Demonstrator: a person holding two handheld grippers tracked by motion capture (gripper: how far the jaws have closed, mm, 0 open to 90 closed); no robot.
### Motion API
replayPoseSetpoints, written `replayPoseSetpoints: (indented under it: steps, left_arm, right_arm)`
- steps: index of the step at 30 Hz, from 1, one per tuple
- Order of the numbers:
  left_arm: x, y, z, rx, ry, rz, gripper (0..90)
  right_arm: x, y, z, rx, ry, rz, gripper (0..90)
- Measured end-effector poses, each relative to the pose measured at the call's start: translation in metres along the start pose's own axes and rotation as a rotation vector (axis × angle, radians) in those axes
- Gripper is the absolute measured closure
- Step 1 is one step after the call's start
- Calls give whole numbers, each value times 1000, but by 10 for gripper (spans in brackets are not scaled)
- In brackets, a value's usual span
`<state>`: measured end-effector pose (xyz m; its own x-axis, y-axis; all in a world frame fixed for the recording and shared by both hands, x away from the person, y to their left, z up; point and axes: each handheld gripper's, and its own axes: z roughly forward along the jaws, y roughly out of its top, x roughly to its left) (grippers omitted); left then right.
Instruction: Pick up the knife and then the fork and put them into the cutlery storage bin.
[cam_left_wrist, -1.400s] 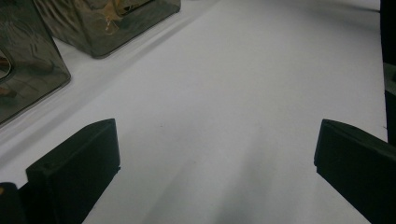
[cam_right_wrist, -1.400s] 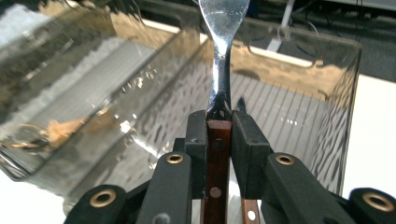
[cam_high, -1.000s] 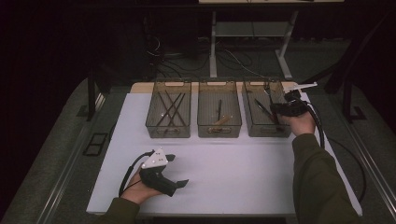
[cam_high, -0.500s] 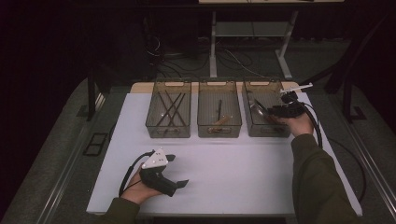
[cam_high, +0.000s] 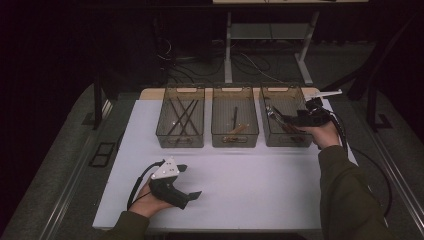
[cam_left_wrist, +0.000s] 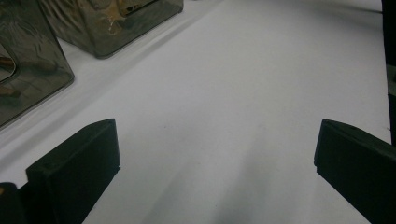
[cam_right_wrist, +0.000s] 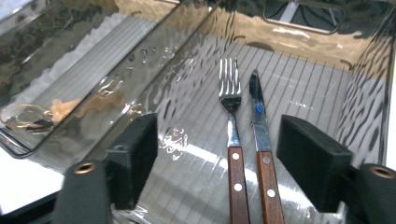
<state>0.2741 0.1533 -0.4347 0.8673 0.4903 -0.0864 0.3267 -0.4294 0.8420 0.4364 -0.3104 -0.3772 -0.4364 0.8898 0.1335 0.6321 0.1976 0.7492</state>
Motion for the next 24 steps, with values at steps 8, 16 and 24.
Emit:
replayPoseSetpoints:
  steps: [8,16,24]
  left_arm:
    - [2,0,-1,-1,7,-9,0]
    - [0,-1,-1,2,4,-7,0]
    - [0,-1,-1,13,-4,0,0]
  right_arm:
    - [18,-8,-9,-26,21,-50,191]
    - [37,-25,-20,-72,56,-72,178]
    - [55,-50,-34,-104,91,-116,156]
